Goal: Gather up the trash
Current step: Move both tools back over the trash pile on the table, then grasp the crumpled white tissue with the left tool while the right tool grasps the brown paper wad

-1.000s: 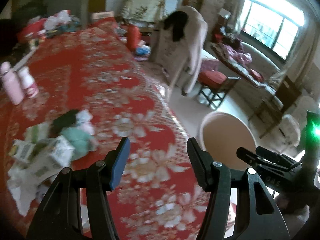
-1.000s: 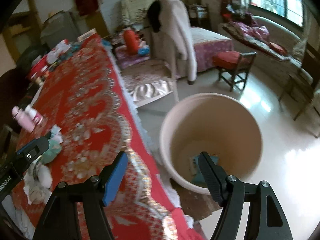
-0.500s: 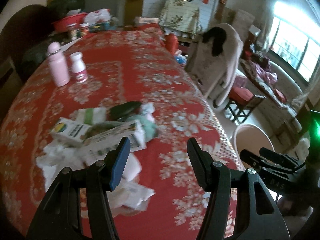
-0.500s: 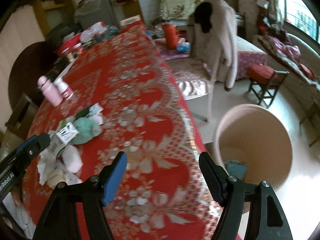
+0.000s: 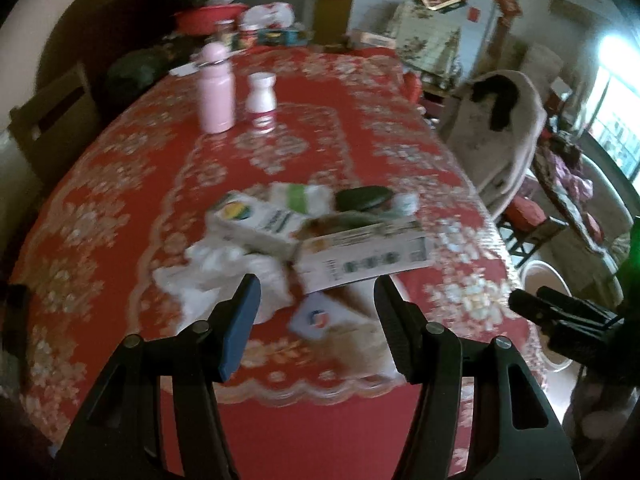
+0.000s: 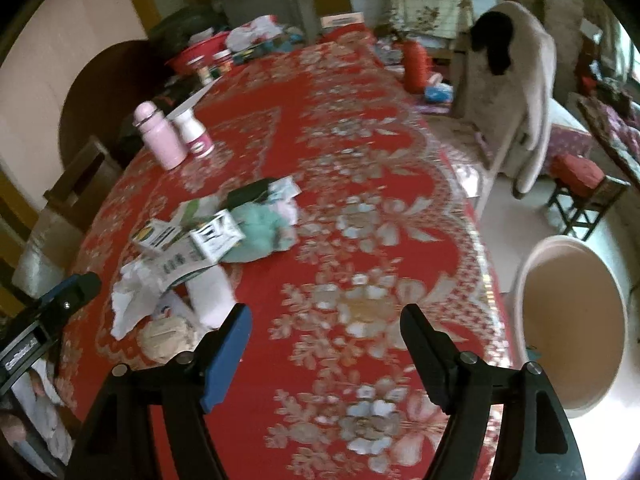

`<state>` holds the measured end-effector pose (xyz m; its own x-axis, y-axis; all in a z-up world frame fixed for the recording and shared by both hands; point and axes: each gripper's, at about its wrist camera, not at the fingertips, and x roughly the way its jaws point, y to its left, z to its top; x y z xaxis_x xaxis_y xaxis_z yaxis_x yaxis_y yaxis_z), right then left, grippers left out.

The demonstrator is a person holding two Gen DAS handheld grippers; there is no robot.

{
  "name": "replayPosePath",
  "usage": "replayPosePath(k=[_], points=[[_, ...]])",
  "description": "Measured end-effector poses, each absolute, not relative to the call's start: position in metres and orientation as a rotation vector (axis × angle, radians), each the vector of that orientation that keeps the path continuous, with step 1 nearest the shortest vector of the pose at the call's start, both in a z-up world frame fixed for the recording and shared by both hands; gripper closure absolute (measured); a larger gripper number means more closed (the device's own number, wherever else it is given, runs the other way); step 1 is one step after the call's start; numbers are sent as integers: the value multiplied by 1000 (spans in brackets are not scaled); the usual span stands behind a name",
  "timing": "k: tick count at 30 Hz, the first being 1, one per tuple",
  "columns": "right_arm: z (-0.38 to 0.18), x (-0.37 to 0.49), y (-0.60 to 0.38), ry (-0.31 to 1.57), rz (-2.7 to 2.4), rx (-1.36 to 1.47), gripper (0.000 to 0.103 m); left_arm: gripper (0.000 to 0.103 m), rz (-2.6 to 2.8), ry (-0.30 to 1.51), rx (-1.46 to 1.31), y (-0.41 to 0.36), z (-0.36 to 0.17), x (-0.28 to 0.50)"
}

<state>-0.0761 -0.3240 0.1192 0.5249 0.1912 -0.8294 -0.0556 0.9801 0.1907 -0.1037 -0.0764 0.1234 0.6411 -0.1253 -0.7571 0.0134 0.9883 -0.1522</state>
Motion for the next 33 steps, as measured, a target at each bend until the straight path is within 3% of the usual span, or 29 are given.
replayPosePath(k=[14, 33], points=[[101, -65, -250, 1084, 423, 102, 28, 45, 16, 967, -274, -5, 81, -85], [68, -54, -199, 1142, 504, 5, 29, 45, -5, 1055, -310, -10, 37, -24]])
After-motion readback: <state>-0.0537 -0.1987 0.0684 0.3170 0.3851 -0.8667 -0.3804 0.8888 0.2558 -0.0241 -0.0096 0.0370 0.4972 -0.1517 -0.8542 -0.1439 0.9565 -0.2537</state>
